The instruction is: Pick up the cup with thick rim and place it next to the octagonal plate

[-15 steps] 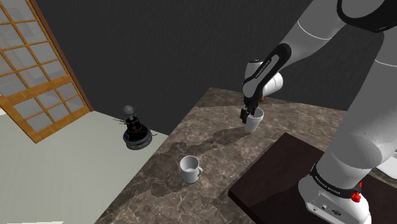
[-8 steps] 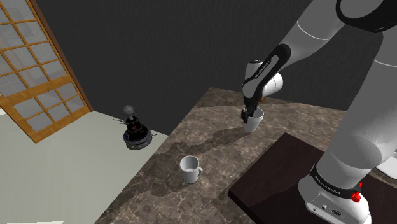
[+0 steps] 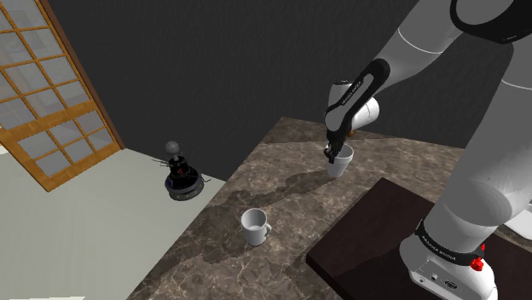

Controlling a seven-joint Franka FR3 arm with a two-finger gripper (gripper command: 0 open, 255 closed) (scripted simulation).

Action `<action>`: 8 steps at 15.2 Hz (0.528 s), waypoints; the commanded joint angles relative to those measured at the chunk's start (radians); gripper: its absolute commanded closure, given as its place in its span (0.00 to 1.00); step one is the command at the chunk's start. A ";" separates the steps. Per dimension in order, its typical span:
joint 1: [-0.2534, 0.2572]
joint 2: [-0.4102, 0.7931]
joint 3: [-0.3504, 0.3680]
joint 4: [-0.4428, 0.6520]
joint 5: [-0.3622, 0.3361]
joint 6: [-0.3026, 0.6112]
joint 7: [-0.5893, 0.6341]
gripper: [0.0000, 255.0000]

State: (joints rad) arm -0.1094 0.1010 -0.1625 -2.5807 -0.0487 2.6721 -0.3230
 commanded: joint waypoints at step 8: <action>0.002 -0.100 -0.004 0.006 -0.022 -0.105 0.012 1.00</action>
State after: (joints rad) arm -0.1074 0.0147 -0.1657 -2.5754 -0.0676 2.5814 -0.3110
